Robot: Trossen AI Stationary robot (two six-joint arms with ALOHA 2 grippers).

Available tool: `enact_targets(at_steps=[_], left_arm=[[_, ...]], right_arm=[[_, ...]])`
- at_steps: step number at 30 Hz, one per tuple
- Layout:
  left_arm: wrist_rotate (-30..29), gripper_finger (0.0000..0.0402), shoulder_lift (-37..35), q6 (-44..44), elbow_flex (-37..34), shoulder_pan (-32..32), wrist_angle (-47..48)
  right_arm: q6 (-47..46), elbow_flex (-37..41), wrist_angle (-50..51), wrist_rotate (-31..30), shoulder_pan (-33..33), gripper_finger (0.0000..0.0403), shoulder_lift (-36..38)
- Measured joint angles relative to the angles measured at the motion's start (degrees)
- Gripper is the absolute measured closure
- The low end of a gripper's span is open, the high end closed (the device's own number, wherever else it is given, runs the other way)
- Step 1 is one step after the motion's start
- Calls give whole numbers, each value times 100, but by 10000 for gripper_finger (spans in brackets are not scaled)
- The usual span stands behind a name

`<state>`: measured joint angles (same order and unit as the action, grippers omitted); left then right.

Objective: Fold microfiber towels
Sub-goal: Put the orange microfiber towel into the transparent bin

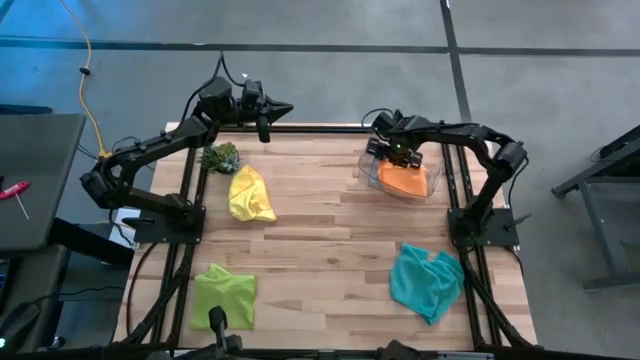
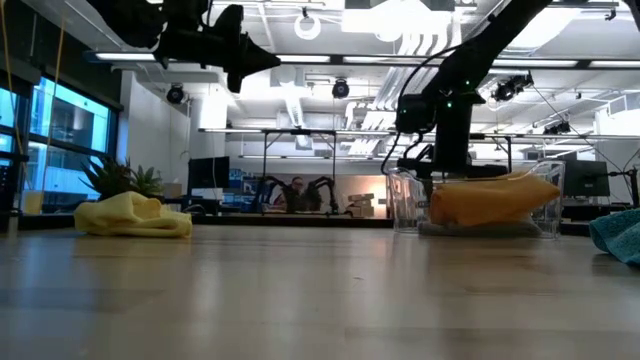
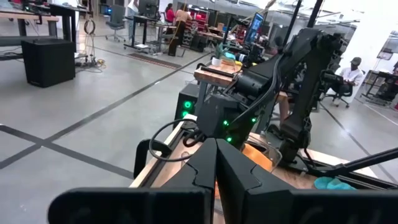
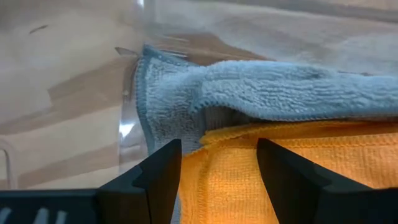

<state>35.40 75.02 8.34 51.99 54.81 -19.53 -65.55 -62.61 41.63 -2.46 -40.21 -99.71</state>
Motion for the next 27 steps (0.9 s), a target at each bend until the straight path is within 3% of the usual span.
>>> enact_targets(at_steps=[9, 22, 27], left_arm=[[-2, 401, 0, -2, 0, 0, 5], [-2, 401, 0, -2, 0, -2, 20], [-2, 401, 0, -2, 0, -2, 47]], right_arm=[[130, 0, 95, -65, -28, 212, -84], [151, 0, 96, -146, -27, 374, -84], [252, 0, 96, -146, -25, 398, -84]])
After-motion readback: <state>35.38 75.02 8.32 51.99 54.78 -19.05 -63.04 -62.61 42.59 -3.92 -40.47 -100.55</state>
